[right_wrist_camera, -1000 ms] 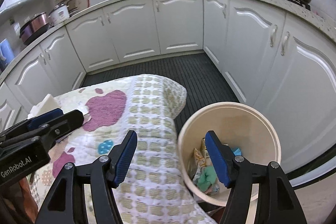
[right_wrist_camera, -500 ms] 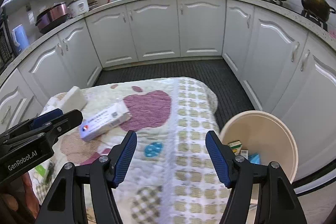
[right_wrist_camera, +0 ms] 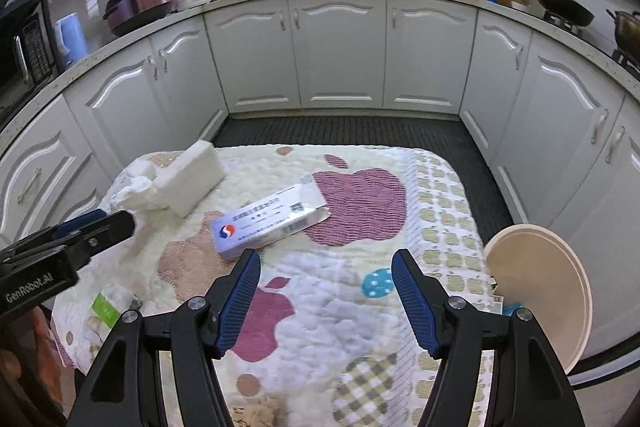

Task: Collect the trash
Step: 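Move both tools back over the table toward the remaining trash, then grasp the clear plastic bag with the left tool while the right tool grasps the crumpled paper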

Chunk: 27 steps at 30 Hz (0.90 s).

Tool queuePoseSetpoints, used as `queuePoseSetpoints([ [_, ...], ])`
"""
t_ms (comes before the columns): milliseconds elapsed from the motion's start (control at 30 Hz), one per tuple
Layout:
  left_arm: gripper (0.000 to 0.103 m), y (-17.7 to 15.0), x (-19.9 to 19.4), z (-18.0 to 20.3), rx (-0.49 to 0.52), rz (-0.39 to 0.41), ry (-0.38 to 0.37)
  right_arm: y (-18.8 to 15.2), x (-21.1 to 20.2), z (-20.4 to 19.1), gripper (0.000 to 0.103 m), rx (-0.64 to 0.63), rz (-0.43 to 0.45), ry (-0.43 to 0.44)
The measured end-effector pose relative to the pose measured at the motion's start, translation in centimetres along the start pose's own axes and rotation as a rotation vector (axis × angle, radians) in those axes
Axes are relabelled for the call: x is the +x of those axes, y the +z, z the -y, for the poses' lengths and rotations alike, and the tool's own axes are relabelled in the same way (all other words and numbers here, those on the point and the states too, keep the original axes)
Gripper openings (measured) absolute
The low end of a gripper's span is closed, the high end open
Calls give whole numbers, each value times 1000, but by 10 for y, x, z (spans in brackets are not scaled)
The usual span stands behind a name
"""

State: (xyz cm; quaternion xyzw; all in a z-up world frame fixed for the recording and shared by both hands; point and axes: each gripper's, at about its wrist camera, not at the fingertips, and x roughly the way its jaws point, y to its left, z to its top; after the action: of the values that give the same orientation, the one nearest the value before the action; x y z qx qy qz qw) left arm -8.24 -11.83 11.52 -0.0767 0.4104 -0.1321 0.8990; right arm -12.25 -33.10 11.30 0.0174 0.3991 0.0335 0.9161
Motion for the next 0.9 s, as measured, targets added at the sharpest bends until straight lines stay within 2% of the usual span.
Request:
queuePoseSetpoints([
  [300,59,-22,-22,-47,-35,-26,6,-6,6,-17,66,-25,-20,23],
  [467,60,-40,-24,-59,-32,-59,16,-9,8,-23,66,-33,-35,40],
  [700,61,-74,-7,-69,-8,-139,83,-14,4,-26,66,-46,-43,47],
  [900,61,-90,14,-68,21,-194,132,-22,-1,-27,66,-56,-62,61],
])
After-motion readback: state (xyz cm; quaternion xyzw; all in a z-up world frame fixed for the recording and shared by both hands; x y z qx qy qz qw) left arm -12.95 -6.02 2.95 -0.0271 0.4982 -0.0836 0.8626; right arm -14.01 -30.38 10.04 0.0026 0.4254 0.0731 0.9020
